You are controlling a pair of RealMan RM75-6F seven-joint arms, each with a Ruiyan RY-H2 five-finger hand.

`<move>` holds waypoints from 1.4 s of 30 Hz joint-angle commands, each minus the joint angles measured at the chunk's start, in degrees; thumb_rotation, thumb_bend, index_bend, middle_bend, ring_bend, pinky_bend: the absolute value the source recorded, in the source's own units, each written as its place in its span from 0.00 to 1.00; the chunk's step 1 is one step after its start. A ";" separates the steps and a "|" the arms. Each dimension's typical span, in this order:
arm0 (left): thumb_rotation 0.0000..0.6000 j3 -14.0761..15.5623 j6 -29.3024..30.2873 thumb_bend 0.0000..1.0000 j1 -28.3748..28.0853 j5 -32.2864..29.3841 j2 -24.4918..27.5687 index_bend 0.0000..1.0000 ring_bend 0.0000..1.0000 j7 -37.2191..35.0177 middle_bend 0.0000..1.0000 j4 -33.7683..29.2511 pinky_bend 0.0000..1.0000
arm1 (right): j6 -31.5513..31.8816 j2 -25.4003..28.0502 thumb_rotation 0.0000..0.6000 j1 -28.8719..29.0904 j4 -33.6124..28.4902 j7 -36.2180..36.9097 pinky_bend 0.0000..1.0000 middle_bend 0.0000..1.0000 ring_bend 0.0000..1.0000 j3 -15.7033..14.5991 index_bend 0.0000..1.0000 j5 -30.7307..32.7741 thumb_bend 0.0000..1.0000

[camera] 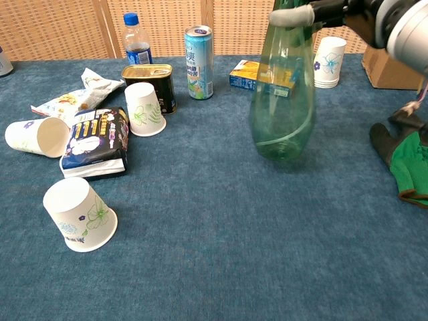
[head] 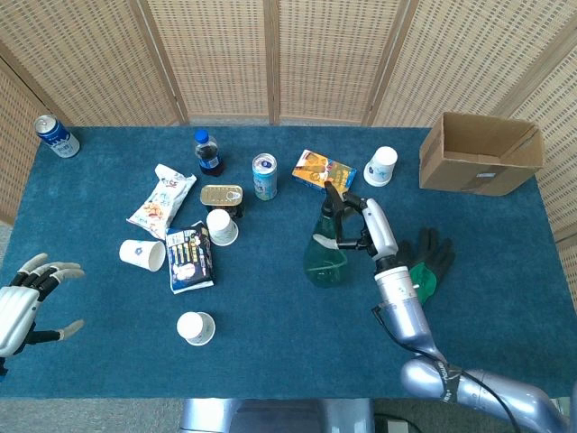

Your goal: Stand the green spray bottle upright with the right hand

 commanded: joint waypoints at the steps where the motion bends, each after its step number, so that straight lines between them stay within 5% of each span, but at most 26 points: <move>1: 0.99 -0.05 0.02 0.18 0.11 -0.16 0.16 0.28 0.22 0.08 0.27 -0.17 0.08 | 2.03 -3.39 1.00 0.63 4.54 3.95 0.49 0.55 0.45 -1.02 0.58 -4.19 0.10; 19: 0.99 -0.26 -0.39 0.18 0.13 -0.16 0.26 0.28 0.22 0.66 0.27 -0.75 0.08 | 4.50 -7.43 1.00 2.84 17.38 7.87 0.45 0.54 0.43 -4.25 0.57 -11.71 0.10; 42: 0.99 -0.50 -0.52 0.18 -0.09 0.37 -0.02 0.28 0.22 1.23 0.27 -1.19 0.07 | 2.62 -4.26 1.00 2.68 15.07 5.46 0.37 0.46 0.35 -6.44 0.46 -11.96 0.08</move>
